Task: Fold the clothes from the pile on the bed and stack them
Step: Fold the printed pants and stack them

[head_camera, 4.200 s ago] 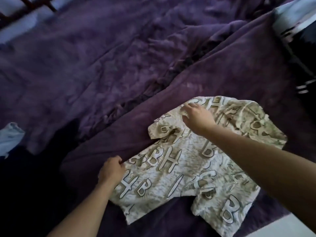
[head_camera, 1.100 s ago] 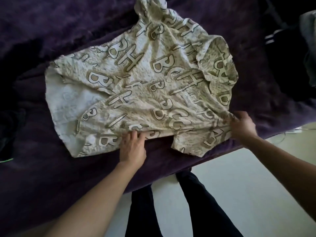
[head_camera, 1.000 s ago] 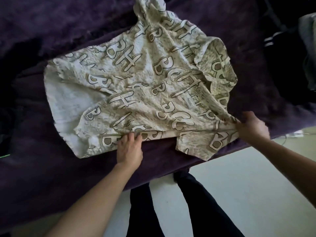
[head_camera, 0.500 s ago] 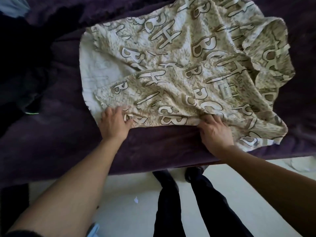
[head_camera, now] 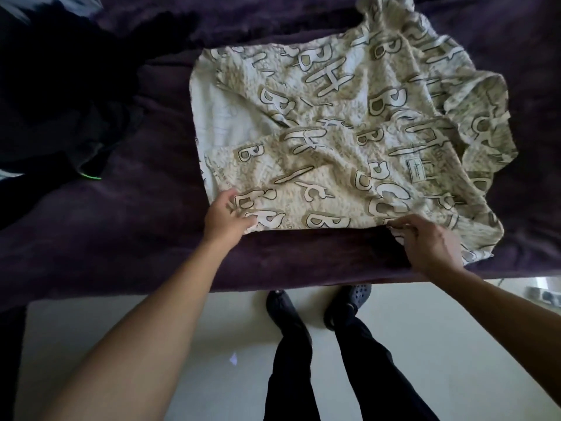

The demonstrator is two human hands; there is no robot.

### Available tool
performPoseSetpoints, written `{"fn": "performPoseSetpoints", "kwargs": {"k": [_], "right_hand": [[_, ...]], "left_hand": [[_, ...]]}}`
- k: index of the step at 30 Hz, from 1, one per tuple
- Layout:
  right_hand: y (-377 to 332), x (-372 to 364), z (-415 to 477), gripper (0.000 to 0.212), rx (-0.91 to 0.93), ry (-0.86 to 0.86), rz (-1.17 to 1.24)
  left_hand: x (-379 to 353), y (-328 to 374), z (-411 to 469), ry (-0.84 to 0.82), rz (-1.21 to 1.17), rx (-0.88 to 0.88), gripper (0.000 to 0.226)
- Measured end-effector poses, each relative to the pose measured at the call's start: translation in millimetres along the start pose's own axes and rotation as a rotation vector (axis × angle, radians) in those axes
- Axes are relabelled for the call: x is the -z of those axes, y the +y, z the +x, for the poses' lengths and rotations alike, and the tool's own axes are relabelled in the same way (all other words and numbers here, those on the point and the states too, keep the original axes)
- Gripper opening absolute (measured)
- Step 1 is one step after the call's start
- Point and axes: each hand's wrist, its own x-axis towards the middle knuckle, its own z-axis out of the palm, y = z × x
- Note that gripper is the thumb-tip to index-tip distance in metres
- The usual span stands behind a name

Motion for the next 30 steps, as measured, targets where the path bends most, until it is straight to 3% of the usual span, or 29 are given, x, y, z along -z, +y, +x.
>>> {"fn": "performPoseSetpoints", "kwargs": {"k": [2,4,8,10,13,16,18,20,22,24,27,30], "right_hand": [[7.3,8.6,-10.6,0.022,0.050,-0.191,-0.193],[8.8,15.5,-23.8,0.027,0.091,-0.437,-0.390],[-6.6,20.7,-26.4,0.024,0.133,-0.563,-0.508],[-20.4,23.1,-18.1,0.018,0.137,-0.556,-0.409],[-44.8,21.7,0.1,0.013,0.198,-0.347,-0.220],[-76.5,8.7,26.3,0.011,0.298,-0.206,-0.111],[-96.8,-2.9,43.5,0.012,0.329,-0.223,-0.068],[-113.1,-12.7,58.1,0.014,0.351,-0.261,-0.054],[-126.0,-15.4,69.5,0.016,0.363,-0.305,-0.030],[-134.5,-13.6,81.0,0.018,0.373,-0.333,-0.012],[-141.4,-10.4,104.4,0.020,0.402,-0.328,-0.026],[-149.0,-14.2,134.7,0.017,0.404,-0.345,-0.040]], "left_hand": [[25.1,-17.1,-14.2,-0.090,-0.065,0.061,0.074],[48.3,-26.7,-26.2,-0.160,0.018,0.160,0.071],[66.1,-17.3,-21.7,-0.214,0.340,0.199,0.053],[62.2,-7.5,-8.5,-0.083,0.509,0.146,0.039],[49.0,9.6,17.1,0.159,0.472,0.021,0.029],[31.9,19.6,49.1,0.129,0.579,-0.098,0.049],[23.2,20.3,65.2,0.052,0.716,-0.043,0.059],[20.9,24.0,76.3,0.069,0.711,0.028,0.044],[28.3,36.0,84.8,0.217,0.581,-0.007,0.017],[41.3,49.9,94.3,0.339,0.557,-0.067,0.005],[54.8,68.5,121.4,0.265,0.760,-0.040,0.029],[48.8,89.8,162.2,0.223,0.583,-0.050,0.054]]}}
